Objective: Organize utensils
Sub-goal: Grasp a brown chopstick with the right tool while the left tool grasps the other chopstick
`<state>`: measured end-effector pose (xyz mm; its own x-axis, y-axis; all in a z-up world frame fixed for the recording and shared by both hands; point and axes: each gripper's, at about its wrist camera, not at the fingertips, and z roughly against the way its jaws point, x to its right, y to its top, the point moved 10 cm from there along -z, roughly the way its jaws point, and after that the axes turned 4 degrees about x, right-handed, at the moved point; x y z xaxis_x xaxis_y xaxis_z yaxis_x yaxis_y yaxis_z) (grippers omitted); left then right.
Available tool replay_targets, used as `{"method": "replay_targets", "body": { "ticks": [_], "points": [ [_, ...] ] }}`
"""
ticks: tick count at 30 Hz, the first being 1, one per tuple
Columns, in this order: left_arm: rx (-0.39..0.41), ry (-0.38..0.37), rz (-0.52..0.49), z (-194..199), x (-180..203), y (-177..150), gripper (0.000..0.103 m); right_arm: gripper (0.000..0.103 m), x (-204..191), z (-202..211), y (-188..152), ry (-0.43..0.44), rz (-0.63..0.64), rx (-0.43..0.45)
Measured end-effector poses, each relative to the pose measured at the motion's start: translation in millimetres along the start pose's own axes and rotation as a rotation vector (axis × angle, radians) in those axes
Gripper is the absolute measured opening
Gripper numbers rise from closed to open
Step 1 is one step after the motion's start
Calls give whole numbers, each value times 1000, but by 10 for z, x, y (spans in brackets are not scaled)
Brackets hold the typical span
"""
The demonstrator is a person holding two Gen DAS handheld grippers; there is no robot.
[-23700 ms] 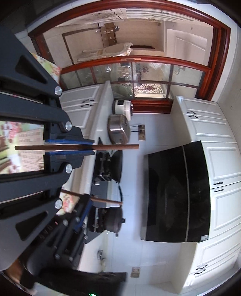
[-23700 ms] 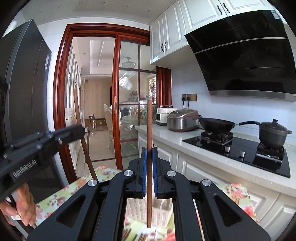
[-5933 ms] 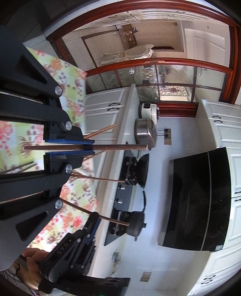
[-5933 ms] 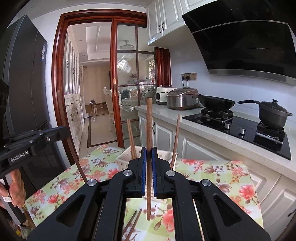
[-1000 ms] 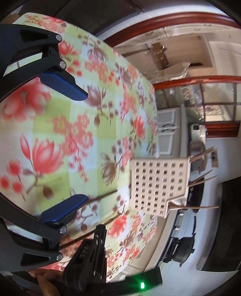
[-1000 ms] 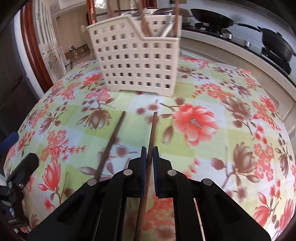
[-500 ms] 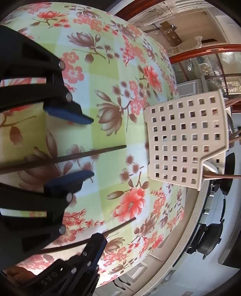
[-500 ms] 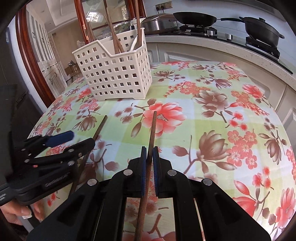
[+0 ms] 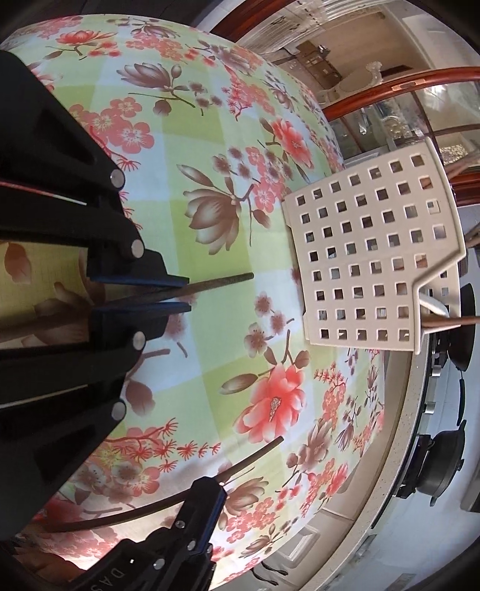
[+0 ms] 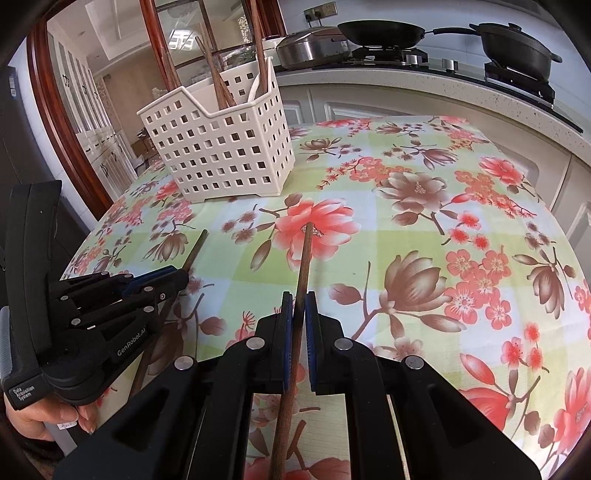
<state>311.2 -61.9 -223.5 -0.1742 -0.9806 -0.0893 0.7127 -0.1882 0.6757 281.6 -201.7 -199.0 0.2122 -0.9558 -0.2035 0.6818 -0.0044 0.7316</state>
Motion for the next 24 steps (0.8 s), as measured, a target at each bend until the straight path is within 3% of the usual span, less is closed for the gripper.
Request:
{"method": "replay_targets", "body": {
  "ticks": [6, 16, 24],
  "points": [
    [4, -1, 16, 26, -38, -22, 5, 8, -41, 12, -8, -2, 9, 1],
    [91, 10, 47, 349, -209, 38, 5, 8, -197, 132, 109, 9, 42, 57],
    [68, -11, 77, 351, -367, -21, 8, 15, -58, 106, 88, -45, 69, 13]
  ]
}}
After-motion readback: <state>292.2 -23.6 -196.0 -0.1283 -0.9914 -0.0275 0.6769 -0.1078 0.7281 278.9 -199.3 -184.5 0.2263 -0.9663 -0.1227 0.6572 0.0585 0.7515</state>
